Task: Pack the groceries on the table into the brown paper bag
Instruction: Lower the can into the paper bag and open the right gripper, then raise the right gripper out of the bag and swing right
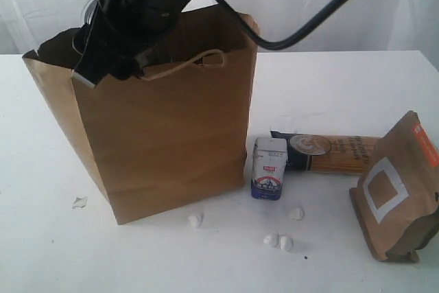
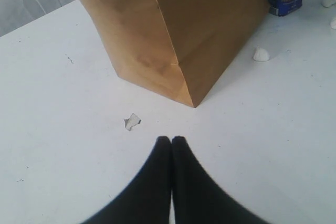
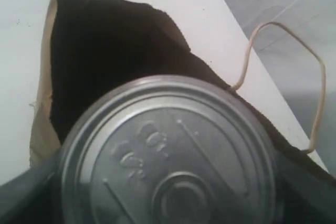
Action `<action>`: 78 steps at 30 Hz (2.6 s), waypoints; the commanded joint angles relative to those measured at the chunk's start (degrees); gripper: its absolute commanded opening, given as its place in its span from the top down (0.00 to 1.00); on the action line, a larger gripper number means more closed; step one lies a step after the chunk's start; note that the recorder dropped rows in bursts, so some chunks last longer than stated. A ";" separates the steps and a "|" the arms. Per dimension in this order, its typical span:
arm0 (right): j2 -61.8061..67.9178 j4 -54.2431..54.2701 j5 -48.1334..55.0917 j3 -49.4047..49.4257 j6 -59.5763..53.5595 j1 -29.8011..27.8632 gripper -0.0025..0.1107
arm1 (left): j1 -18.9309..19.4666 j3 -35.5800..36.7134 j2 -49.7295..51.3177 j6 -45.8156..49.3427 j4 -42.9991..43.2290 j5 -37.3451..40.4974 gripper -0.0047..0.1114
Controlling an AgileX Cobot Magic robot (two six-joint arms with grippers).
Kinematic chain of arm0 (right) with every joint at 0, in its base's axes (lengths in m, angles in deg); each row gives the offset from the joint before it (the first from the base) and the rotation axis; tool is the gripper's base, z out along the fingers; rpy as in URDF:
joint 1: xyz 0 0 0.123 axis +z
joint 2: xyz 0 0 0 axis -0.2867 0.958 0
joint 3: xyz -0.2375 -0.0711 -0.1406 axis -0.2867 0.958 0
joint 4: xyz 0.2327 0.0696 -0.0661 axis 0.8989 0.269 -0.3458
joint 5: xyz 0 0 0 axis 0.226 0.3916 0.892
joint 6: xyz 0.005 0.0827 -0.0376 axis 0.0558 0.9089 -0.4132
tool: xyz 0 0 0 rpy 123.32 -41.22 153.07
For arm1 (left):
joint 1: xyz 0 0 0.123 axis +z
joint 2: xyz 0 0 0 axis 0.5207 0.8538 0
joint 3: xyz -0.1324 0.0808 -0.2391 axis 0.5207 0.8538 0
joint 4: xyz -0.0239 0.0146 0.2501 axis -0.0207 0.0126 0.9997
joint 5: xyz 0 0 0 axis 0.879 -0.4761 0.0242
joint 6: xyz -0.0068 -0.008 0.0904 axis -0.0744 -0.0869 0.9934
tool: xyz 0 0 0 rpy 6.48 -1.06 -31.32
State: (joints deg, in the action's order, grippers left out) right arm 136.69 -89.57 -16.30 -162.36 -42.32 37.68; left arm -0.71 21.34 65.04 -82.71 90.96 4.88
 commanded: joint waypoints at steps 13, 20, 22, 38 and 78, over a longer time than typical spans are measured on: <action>1.35 5.31 -1.88 -0.75 0.37 -4.13 0.66 | -0.03 0.23 -0.23 -0.10 -0.16 0.04 0.96; 1.35 5.42 -2.02 -0.75 0.37 -4.13 0.37 | -0.03 0.23 -0.23 -0.10 -0.16 0.04 0.96; 1.35 5.42 -2.02 -0.75 0.37 -4.13 0.36 | -0.03 0.23 -0.23 -0.10 -0.16 0.04 0.96; 1.25 5.58 -1.56 -0.75 2.89 -4.13 0.27 | -0.03 0.23 -0.23 -0.10 -0.16 0.04 0.96; -50.57 -15.91 22.21 28.90 25.91 -4.13 0.27 | -0.03 0.23 -0.23 -0.10 -0.16 0.04 0.96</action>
State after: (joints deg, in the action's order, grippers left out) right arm 87.80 -105.41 5.93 -137.24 -18.93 33.70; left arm -0.71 21.34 65.04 -82.71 90.96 4.88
